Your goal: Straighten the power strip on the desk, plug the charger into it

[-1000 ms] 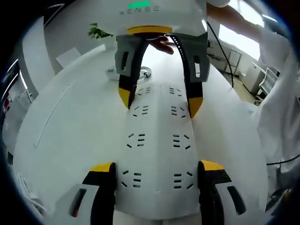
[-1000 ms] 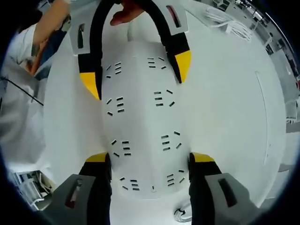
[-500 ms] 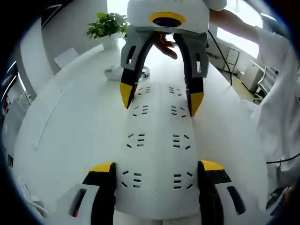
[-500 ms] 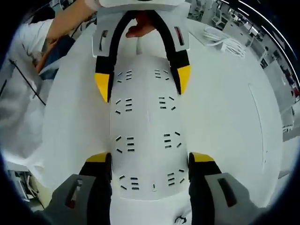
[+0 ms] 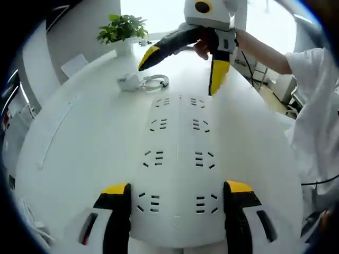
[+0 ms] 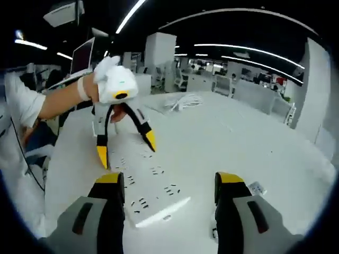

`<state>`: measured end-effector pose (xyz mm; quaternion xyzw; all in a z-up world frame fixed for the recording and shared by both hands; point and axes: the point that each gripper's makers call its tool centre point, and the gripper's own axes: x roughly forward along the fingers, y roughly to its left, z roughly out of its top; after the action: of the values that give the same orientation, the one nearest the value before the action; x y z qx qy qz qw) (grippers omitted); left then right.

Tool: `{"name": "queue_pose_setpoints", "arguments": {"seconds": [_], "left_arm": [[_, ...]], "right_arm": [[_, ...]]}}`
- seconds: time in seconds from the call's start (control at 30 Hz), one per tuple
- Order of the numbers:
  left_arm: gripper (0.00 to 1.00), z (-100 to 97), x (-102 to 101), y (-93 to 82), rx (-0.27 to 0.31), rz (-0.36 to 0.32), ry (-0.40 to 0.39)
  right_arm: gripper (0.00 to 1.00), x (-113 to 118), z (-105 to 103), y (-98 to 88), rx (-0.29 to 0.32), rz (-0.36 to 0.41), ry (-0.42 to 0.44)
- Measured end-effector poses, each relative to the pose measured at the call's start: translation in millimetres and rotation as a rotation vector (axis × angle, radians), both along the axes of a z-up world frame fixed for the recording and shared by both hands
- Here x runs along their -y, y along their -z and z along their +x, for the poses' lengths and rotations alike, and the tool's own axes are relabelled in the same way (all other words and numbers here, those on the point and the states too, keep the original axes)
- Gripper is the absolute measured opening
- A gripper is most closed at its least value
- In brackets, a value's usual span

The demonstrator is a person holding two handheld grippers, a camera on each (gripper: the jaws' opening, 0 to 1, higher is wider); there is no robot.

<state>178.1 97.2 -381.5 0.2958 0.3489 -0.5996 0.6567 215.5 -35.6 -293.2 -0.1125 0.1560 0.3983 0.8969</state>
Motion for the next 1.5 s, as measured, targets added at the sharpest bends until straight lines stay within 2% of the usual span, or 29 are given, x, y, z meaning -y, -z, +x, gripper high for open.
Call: {"name": "queue_pose_setpoints", "arguments": {"seconds": [0.03, 0.07, 0.17, 0.27, 0.4, 0.47, 0.5, 0.57, 0.6, 0.7, 0.8, 0.9, 0.97, 1.03, 1.1, 1.23, 1.37, 1.4, 1.47, 1.5], "left_arm": [[0.72, -0.1, 0, -0.1, 0.0, 0.001, 0.0], [0.72, -0.1, 0, -0.1, 0.0, 0.002, 0.0], [0.72, -0.6, 0, -0.1, 0.0, 0.005, 0.001], [0.72, -1.1, 0, -0.1, 0.0, 0.011, 0.001], [0.71, -1.4, -1, 0.0, 0.001, 0.012, 0.0], [0.71, -1.7, -1, 0.0, 0.001, 0.011, -0.001], [0.71, -1.7, -1, 0.0, 0.001, 0.011, -0.001], [0.72, -1.6, -2, 0.1, 0.0, 0.012, -0.002], [0.72, -1.5, -2, 0.1, 0.0, 0.011, -0.002], [0.72, -1.4, -2, 0.0, 0.0, 0.008, 0.0], [0.72, -1.2, -2, 0.0, 0.0, 0.01, 0.002], [0.72, -1.0, -2, 0.0, 0.0, 0.015, 0.001], [0.72, -0.9, -2, 0.1, 0.0, 0.012, 0.001], [0.72, -0.9, -2, 0.1, 0.0, 0.008, 0.002], [0.72, -0.9, -1, 0.1, 0.0, 0.008, 0.002], [0.72, -1.1, -1, 0.2, 0.0, 0.008, 0.004], [0.72, -1.5, -1, 0.2, 0.001, 0.007, 0.003], [0.72, -1.5, -1, 0.2, 0.001, 0.008, 0.003], [0.72, -1.7, -1, 0.3, 0.001, 0.008, 0.003], [0.72, -1.7, -1, 0.2, 0.001, 0.008, 0.003]], "right_arm": [[0.68, 18, 7, -2.1, 0.021, 0.03, 0.09], [0.67, 40, 14, 0.7, 0.056, 0.018, 0.172], [0.69, 68, 26, 15.5, 0.07, -0.029, 0.29], [0.68, 75, 44, 23.7, 0.066, -0.005, 0.4], [0.6, 82, 69, 33.1, 0.066, 0.01, 0.534], [0.6, 85, 82, 43.0, 0.029, 0.042, 0.616], [0.57, 85, 86, 46.8, 0.015, 0.031, 0.631], [0.49, 89, 93, 48.3, 0.03, 0.008, 0.665], [0.47, 91, 96, 48.0, 0.036, 0.021, 0.695], [0.47, 89, 102, 51.0, 0.024, 0.056, 0.727], [0.47, 83, 111, 58.0, 0.04, 0.0, 0.738], [0.46, 77, 116, 63.8, 0.027, 0.002, 0.745], [0.43, 79, 115, 64.9, 0.033, -0.031, 0.757], [0.39, 81, 113, 62.6, 0.039, -0.032, 0.755], [0.35, 81, 113, 61.5, 0.025, 0.01, 0.741], [0.35, 78, 112, 61.6, 0.01, 0.026, 0.677], [0.35, 70, 113, 61.8, 0.018, 0.001, 0.535], [0.35, 68, 114, 62.1, 0.005, 0.027, 0.497], [0.35, 70, 116, 62.3, -0.03, 0.081, 0.473], [0.35, 71, 117, 62.2, -0.033, 0.083, 0.458]]}}
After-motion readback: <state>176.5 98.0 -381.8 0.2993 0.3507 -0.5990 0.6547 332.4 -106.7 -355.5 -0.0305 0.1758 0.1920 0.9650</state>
